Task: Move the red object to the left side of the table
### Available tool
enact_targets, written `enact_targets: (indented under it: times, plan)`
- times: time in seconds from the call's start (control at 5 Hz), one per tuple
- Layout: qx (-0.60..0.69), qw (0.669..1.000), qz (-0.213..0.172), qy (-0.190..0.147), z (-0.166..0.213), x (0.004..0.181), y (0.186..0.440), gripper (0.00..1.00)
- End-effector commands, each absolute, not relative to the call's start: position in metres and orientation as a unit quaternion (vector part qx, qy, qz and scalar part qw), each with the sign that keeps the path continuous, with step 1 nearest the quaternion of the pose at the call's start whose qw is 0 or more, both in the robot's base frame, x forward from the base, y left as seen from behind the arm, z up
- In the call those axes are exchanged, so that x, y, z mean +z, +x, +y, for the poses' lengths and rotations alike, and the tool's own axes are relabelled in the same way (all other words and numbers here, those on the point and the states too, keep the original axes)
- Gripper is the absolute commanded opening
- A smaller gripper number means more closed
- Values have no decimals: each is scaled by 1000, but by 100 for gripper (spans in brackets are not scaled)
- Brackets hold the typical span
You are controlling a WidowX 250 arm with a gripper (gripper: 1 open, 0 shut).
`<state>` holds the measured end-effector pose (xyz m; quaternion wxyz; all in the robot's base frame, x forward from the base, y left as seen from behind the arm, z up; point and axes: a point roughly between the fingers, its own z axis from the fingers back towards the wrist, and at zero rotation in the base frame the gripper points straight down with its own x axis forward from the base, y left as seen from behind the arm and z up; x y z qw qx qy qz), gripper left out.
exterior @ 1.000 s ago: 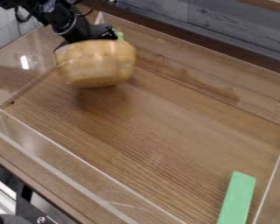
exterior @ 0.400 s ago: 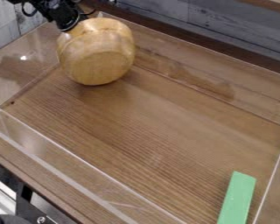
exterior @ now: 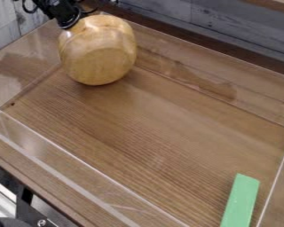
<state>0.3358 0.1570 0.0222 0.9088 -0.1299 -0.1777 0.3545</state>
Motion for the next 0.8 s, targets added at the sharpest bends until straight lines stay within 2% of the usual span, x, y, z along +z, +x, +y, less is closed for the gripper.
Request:
enact_targets:
  times: [0.0,0.4,0.6]
  plan:
    - [375,910,-132,-118,144,-6,316,0]
    - [416,895,-127,-104,151,-1,330,0]
    - [464,872,-128,-93,147,0,337,0]
